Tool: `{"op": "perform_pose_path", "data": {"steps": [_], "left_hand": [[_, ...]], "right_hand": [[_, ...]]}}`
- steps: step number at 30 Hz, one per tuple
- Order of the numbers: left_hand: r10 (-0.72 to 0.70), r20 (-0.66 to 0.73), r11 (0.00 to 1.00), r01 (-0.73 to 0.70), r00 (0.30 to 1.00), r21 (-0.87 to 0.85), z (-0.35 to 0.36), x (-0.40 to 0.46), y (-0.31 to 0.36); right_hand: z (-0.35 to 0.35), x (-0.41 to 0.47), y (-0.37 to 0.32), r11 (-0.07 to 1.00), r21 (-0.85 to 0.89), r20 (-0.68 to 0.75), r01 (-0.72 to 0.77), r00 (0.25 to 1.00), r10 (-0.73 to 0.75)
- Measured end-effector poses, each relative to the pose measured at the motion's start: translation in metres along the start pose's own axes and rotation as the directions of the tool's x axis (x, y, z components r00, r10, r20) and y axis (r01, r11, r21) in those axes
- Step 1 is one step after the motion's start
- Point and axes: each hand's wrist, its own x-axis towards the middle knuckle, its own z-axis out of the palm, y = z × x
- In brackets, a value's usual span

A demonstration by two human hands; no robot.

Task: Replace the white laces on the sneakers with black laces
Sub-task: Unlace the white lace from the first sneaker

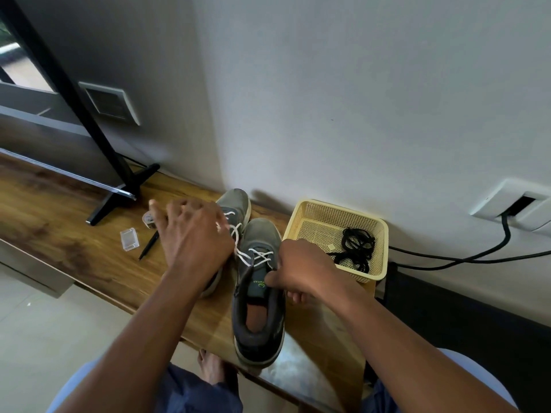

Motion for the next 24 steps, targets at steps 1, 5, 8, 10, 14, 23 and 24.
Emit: {"op": "perform_pose_path", "data": {"steps": [1, 5, 8, 10, 14, 23, 24], "left_hand": [[0.059, 0.067, 0.998, -0.059, 0.996, -0.006, 0.001, -0.001, 0.000], [0.236, 0.174, 0.972, -0.229, 0.956, -0.061, 0.003, -0.003, 0.000], [0.235, 0.236, 0.969, -0.245, 0.943, 0.015, 0.005, -0.005, 0.000], [0.238, 0.272, 0.958, -0.271, 0.933, 0.091, 0.008, -0.007, -0.001], [0.284, 0.336, 0.934, -0.338, 0.898, 0.114, 0.012, -0.014, -0.002], [0.258, 0.311, 0.924, -0.327, 0.915, 0.197, 0.007, -0.022, 0.015], [0.238, 0.279, 0.934, -0.298, 0.930, 0.199, 0.007, -0.023, 0.015]], "right_hand": [[0.002, 0.001, 0.000, 0.999, -0.041, -0.057, 0.005, 0.998, -0.007], [0.014, 0.009, -0.007, 0.991, -0.128, -0.305, 0.028, 0.950, -0.066], [0.020, 0.013, -0.016, 0.993, -0.098, -0.388, 0.068, 0.916, -0.101], [0.024, 0.013, -0.021, 0.990, -0.111, -0.384, 0.088, 0.915, -0.125], [0.031, 0.013, -0.027, 0.974, -0.166, -0.359, 0.151, 0.911, -0.202], [0.040, 0.015, -0.021, 0.972, -0.169, -0.424, 0.163, 0.878, -0.221], [0.040, 0.016, -0.020, 0.976, -0.154, -0.443, 0.156, 0.872, -0.209]]}}
